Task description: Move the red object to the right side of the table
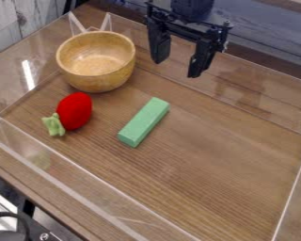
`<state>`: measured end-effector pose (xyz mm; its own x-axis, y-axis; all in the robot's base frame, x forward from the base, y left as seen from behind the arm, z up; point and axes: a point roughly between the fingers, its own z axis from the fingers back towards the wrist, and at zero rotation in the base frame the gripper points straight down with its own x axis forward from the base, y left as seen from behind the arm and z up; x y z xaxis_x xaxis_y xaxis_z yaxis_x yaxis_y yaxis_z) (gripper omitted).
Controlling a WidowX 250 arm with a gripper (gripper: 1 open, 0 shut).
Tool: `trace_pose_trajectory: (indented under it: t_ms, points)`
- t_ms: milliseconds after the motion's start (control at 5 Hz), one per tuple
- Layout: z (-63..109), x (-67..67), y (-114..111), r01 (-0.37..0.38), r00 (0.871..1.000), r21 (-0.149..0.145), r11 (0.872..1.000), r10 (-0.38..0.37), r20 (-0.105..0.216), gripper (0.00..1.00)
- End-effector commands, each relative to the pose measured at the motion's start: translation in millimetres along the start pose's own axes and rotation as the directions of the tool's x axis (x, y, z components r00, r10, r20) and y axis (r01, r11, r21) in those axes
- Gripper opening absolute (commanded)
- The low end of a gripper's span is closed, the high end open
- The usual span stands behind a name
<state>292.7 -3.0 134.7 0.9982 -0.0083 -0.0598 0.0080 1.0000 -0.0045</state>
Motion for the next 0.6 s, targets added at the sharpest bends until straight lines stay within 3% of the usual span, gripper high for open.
trace_pose_trajectory:
  t_ms: [0,200,400]
  points:
    - [-6.6,-6.8,9.3,0.010,1.000,0.002,1.000,-0.010,-0.020,1.00]
    - [-11.6,-23.7,30.8,0.024,0.999,-0.005,1.000,-0.024,-0.022,1.00]
    - [-9.7,-42.6,65.9,0.014,1.000,-0.009,1.000,-0.014,0.013,1.00]
